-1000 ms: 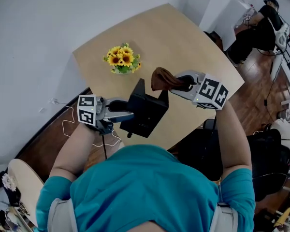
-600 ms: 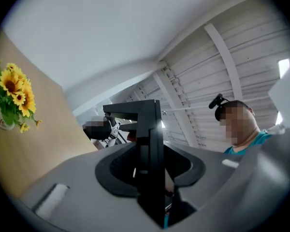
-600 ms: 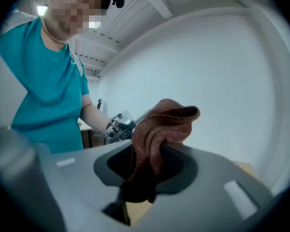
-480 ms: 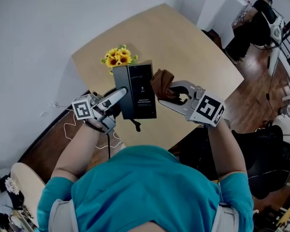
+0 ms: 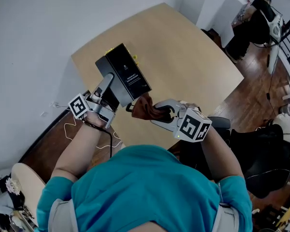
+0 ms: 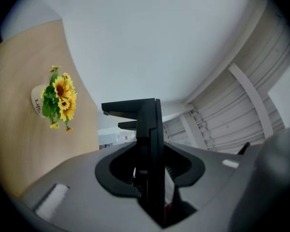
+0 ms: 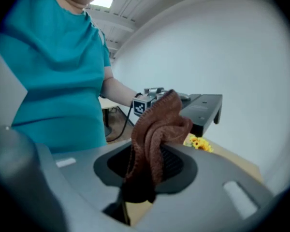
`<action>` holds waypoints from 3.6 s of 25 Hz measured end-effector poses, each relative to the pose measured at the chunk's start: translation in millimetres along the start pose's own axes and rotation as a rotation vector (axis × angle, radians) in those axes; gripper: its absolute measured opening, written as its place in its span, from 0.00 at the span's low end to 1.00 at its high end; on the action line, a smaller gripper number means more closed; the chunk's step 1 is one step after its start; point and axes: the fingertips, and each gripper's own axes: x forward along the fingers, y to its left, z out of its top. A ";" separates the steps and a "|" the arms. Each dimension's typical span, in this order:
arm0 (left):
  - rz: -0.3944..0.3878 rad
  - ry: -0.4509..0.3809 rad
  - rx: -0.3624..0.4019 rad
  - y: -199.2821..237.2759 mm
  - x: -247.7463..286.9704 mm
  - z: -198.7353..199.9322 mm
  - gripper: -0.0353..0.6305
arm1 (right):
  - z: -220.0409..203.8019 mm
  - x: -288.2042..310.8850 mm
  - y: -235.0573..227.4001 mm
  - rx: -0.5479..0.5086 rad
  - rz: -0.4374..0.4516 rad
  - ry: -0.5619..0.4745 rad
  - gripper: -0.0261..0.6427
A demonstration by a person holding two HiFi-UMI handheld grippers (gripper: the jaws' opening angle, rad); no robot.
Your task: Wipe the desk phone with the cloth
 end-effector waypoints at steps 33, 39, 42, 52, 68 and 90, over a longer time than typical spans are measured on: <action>-0.589 0.370 0.081 -72.9 -34.4 -50.7 0.30 | 32.9 1.8 25.0 -0.397 0.235 0.035 0.21; -0.613 0.362 0.092 -81.8 -34.4 -50.1 0.30 | 6.9 -6.6 24.5 -0.340 0.223 0.074 0.21; -0.613 0.405 0.100 -83.9 -34.6 -58.3 0.30 | 33.2 -35.6 -40.6 -0.190 -0.024 -0.030 0.21; -0.552 0.522 0.121 -65.5 -34.3 -92.9 0.30 | 70.1 -52.7 -75.9 -0.101 -0.165 -0.214 0.21; -0.052 0.549 0.103 90.0 -87.0 -106.3 0.30 | -80.2 -117.5 -67.7 0.472 -0.369 -0.221 0.21; 0.259 0.717 0.192 279.1 -33.7 -147.8 0.30 | -160.5 -126.7 3.4 0.658 -0.392 -0.075 0.21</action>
